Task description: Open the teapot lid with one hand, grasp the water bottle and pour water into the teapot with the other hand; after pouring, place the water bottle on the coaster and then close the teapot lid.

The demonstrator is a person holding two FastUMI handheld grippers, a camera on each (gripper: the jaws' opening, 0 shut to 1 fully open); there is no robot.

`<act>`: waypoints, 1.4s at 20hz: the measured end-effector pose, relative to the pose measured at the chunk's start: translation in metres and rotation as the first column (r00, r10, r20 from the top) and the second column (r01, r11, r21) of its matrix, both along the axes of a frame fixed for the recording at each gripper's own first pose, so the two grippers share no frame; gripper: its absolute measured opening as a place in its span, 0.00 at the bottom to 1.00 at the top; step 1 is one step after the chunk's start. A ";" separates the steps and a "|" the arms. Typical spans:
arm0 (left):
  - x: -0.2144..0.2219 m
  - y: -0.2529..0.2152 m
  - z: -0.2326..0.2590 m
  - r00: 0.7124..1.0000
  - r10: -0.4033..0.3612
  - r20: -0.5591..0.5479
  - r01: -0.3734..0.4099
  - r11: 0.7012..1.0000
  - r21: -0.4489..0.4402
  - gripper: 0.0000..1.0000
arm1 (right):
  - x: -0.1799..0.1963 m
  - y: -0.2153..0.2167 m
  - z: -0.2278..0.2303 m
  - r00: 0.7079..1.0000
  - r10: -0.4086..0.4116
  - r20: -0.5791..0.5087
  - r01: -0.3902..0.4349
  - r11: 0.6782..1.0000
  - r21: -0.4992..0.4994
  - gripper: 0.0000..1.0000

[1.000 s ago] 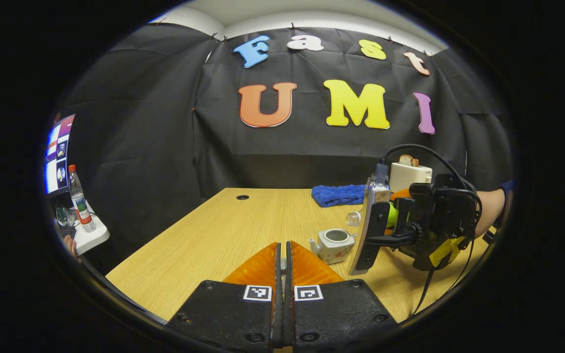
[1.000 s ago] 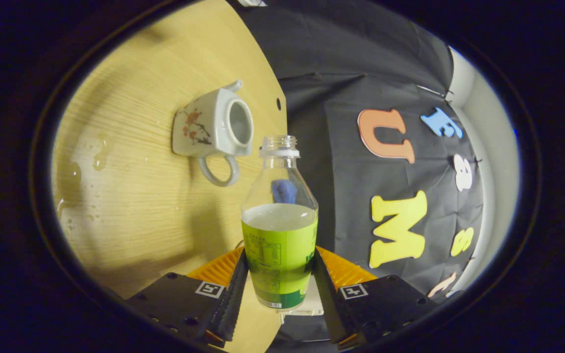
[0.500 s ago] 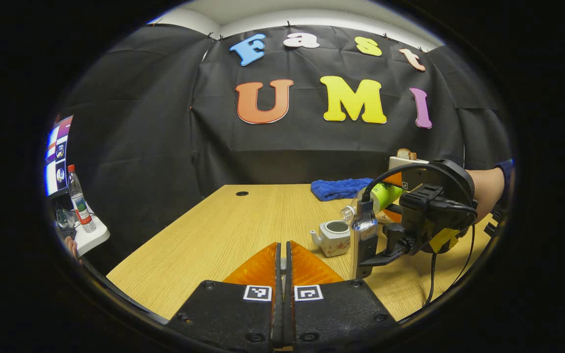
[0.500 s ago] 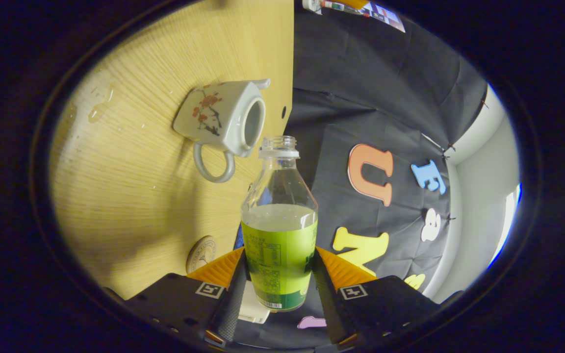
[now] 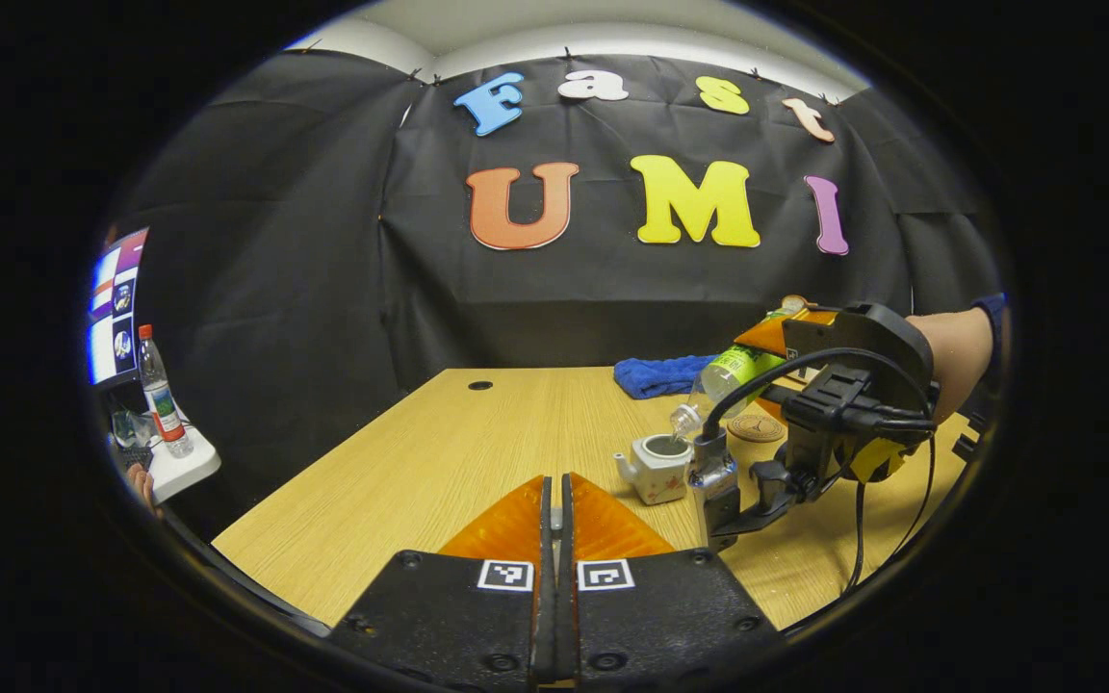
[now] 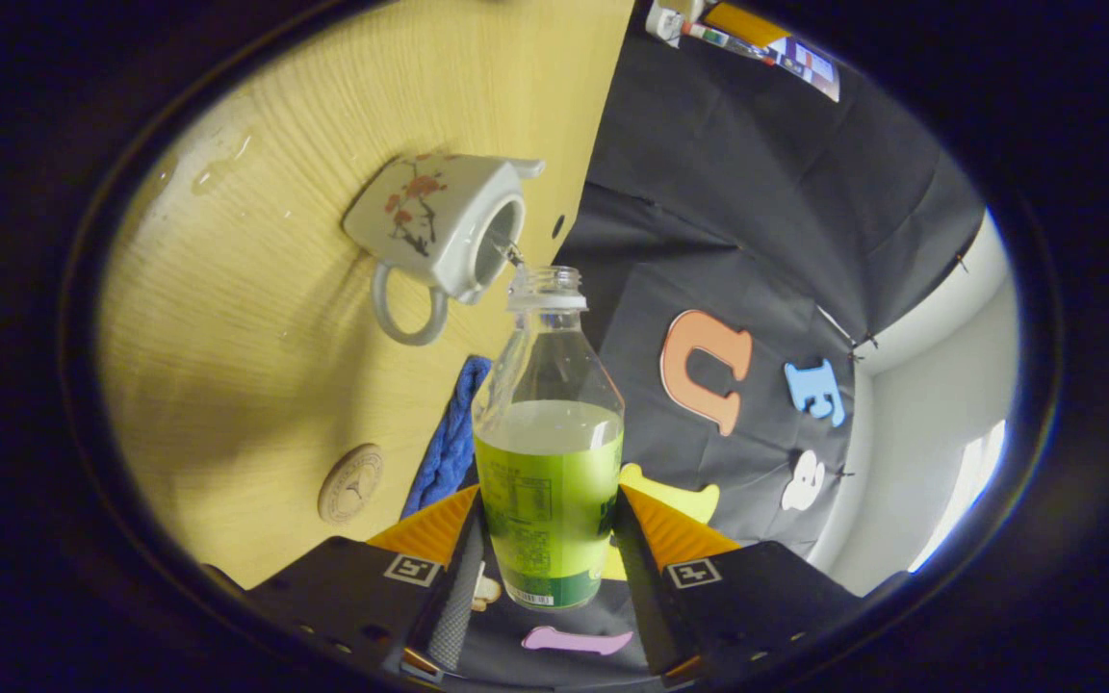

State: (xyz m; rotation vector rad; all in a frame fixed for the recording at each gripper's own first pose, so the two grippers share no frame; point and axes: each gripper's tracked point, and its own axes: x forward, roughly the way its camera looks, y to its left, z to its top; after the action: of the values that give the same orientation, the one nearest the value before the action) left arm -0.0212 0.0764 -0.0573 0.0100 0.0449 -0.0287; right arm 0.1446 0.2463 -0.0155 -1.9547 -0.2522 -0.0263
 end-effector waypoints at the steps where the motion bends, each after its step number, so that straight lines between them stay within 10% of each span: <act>1: 0.000 0.001 0.000 1.000 0.001 0.000 -0.001 1.000 0.000 0.03 | 0.000 0.001 0.001 1.000 0.000 0.003 0.000 1.000 -0.012 0.70; 28: -0.015 0.011 -0.010 1.000 0.029 -0.003 -0.029 1.000 0.011 0.03 | -0.016 0.023 0.029 0.973 0.084 0.215 -0.024 0.963 -0.269 0.70</act>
State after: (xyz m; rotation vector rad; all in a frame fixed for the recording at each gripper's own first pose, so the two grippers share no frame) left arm -0.0359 0.0871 -0.0677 0.0203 0.0482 0.0004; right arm 0.1282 0.2690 0.0131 -2.2124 -0.4798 -0.1879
